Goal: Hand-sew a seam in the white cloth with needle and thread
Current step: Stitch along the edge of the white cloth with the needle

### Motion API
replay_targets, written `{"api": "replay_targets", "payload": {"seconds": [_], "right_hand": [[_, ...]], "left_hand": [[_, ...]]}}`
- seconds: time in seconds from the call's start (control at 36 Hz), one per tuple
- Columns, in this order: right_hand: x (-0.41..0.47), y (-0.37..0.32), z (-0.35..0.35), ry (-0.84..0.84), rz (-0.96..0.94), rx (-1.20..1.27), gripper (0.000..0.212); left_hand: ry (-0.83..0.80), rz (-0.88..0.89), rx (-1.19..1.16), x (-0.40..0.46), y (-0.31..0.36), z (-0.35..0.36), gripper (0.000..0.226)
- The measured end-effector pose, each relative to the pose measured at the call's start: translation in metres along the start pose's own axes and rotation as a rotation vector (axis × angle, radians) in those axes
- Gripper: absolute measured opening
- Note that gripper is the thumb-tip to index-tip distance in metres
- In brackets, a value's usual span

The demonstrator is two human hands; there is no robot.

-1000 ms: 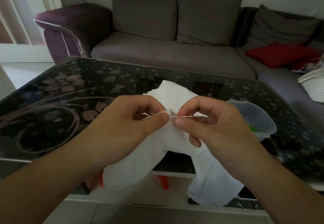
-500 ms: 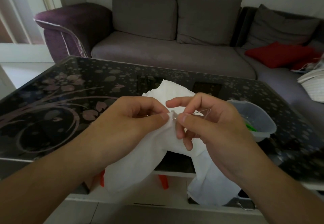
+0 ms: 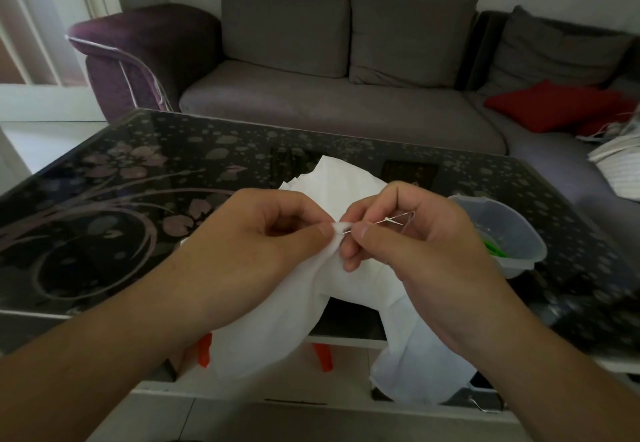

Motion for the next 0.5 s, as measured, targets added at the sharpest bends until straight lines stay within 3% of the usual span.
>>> {"api": "replay_targets", "payload": {"seconds": [0.36,0.5], "right_hand": [[-0.0014,0.0001,-0.0012,0.008,0.034,-0.047,0.008],[0.0004,0.0017,-0.0027,-0.061,0.061,-0.077,0.011]], "left_hand": [[-0.030,-0.018,-0.028,-0.0022,0.0006,-0.0024,0.019],[-0.041,-0.026,-0.040,-0.0028,0.0016,-0.0032,0.020]]}}
Point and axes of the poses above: each hand's wrist, its own x-axis towards the middle knuckle, its own z-axis out of the palm, y = z × x, the point moved 1 cm from there along x, towards the middle knuckle, and after that the axes turned 10 degrees about z, right-handed, at the moved point
